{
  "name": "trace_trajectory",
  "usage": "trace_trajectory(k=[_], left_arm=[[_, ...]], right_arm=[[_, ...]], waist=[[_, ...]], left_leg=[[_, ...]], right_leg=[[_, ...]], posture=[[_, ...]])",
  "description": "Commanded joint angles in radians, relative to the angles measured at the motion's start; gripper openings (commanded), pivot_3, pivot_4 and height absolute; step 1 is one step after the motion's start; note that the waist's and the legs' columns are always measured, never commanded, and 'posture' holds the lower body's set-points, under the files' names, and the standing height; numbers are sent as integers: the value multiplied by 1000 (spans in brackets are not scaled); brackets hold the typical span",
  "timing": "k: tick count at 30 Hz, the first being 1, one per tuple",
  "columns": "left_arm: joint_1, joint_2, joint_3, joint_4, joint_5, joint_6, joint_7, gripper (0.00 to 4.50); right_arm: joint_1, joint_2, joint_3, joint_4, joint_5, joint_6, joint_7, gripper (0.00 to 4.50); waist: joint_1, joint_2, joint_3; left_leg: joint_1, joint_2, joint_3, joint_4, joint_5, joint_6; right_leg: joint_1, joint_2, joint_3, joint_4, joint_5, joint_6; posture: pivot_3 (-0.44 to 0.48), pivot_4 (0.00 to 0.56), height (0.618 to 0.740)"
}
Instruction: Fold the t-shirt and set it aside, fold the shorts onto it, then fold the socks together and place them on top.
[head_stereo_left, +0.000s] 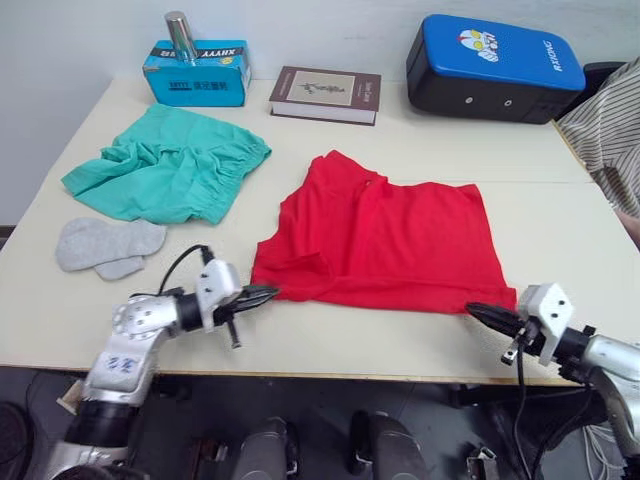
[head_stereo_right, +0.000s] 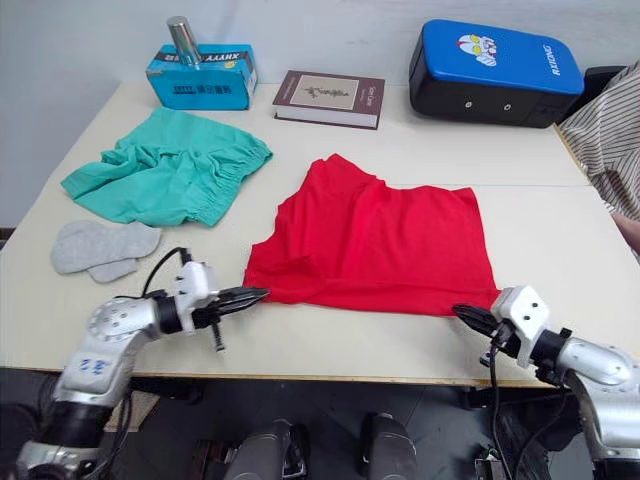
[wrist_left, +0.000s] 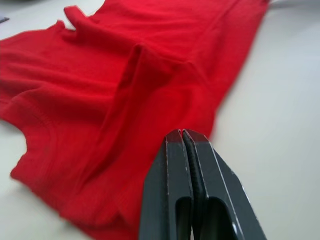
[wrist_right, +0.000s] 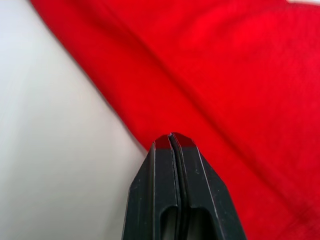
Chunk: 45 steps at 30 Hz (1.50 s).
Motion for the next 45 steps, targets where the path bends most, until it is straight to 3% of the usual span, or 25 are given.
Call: trace_trajectory(k=[1,8,12,13,15,21,26,27,31,36,39,45], left_arm=[[-26,-7,-28,68,65,18,56,45],[-10,74,48,126,51,19,47,45],[0,125,139,130,-45,-40,-43,45],[10,142,154,116,-66,-56,-79,0],[47,190,152,68,-81,-94,-160,401],[91,220,90,26,-6,-204,-191,2090],[27,179,14,73,100,-229,-119,2090],[7,170,3,91,124,-241,-101,2118],[-55,145,-30,150,165,-259,-77,2125],[-108,157,-66,228,223,-321,-75,905],[-122,163,-59,254,207,-322,-90,20],[-80,229,-11,214,102,-328,-202,20]], right_arm=[[-31,5,-7,80,-37,-52,-29,0],[-74,-74,-61,284,-73,-137,-44,0],[-58,-105,-126,207,48,-112,57,0],[-46,-119,-127,180,58,-113,91,349],[-26,-154,-108,153,34,-147,144,883],[-35,-197,-36,198,-98,-267,153,2967],[-101,-186,31,293,-176,-329,121,2967],[-113,-188,40,309,-186,-336,116,2782],[-139,-200,65,341,-210,-358,106,1664],[-183,-208,85,374,-214,-379,117,9],[-198,-207,87,404,-204,-408,131,0],[-185,-233,76,453,-166,-476,201,0]], waist=[[-8,0,0],[-10,-2,-1],[-8,-2,-1],[-8,-1,-1],[-8,-1,-1],[-7,-1,-1],[-7,-1,-1],[-7,-2,-1],[-10,-2,-1],[-9,-2,-1],[-9,-2,-1],[-11,-2,-1]], left_leg=[[0,0,0,0,0,0],[6,2,1,0,1,-1],[7,2,1,-1,-1,-1],[7,2,1,-1,-1,-1],[7,3,1,-2,-2,-2],[7,3,2,-3,-2,-3],[7,2,2,-3,-3,-2],[7,3,2,-3,-3,-2],[8,3,2,-3,-3,-2],[9,3,3,-2,-2,-2],[9,3,3,-2,-3,-2],[9,3,3,-3,-3,-2]], right_leg=[[0,0,0,0,0,0],[4,-1,0,-1,0,-1],[5,-3,1,-1,-1,-1],[5,-3,1,-2,-1,-1],[4,-3,0,-1,-1,-2],[4,-3,0,-2,-2,-2],[4,-3,0,-3,-1,-2],[4,-3,0,-3,-1,-2],[4,-3,0,-2,-1,-2],[5,-3,1,-2,-1,-2],[5,-3,1,-2,-1,-2],[5,-3,0,-1,-2,-3]], posture=[[0,150,740],[0,150,740],[0,150,740],[0,150,740],[0,150,740],[0,150,740],[0,150,740],[0,150,740],[0,150,740],[0,150,740],[0,150,740],[0,150,740]])
